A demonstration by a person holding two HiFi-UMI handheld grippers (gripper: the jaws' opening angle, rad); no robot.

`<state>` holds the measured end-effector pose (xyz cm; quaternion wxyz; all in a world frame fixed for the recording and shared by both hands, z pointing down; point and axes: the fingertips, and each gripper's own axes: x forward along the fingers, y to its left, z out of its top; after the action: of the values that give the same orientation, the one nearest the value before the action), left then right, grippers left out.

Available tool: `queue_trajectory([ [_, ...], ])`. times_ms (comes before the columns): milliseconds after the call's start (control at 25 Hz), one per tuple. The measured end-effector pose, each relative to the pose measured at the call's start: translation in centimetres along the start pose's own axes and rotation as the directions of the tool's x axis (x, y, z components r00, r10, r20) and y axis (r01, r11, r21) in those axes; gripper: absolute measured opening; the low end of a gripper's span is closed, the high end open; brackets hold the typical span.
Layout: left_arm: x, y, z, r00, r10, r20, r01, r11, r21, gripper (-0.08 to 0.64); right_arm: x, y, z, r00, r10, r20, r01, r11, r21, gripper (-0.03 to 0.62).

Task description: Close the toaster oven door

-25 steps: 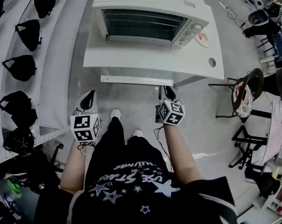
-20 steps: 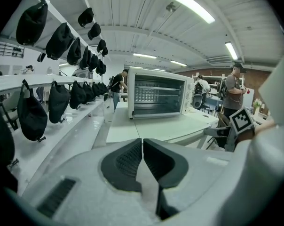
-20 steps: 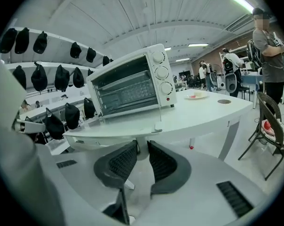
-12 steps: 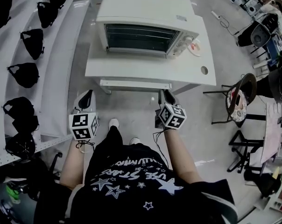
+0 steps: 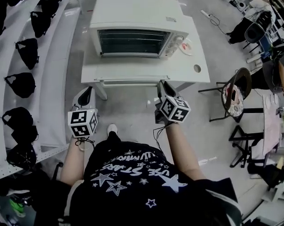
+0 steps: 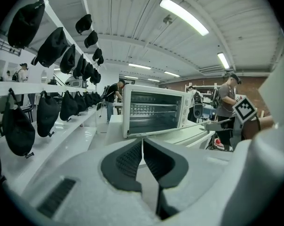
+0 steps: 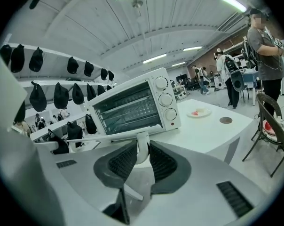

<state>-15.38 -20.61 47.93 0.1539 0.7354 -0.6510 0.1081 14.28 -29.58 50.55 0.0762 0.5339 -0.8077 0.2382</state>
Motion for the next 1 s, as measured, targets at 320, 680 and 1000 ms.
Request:
queue_trajectory([
  [320,1.3,0.2,1.3,0.999,-0.035,0.022,0.035,0.999,-0.001,0.026,0.2,0.4,3.3,1.0,-0.019,0.014,0.019,1.0,0.0,0.083],
  [680,2.8,1.1,2.7,0.997,-0.068,0.041,0.067,0.998,0.007,0.026,1.4,1.2,8.2,0.998,-0.007,0.07,0.007,1.0,0.003,0.083],
  [1000,4.3,2.1,4.4,0.994,-0.093,0.064,0.092,0.996,0.012,0.026,3.0,1.7,11.5,0.997,-0.014,0.081,0.014,1.0,0.004,0.083],
])
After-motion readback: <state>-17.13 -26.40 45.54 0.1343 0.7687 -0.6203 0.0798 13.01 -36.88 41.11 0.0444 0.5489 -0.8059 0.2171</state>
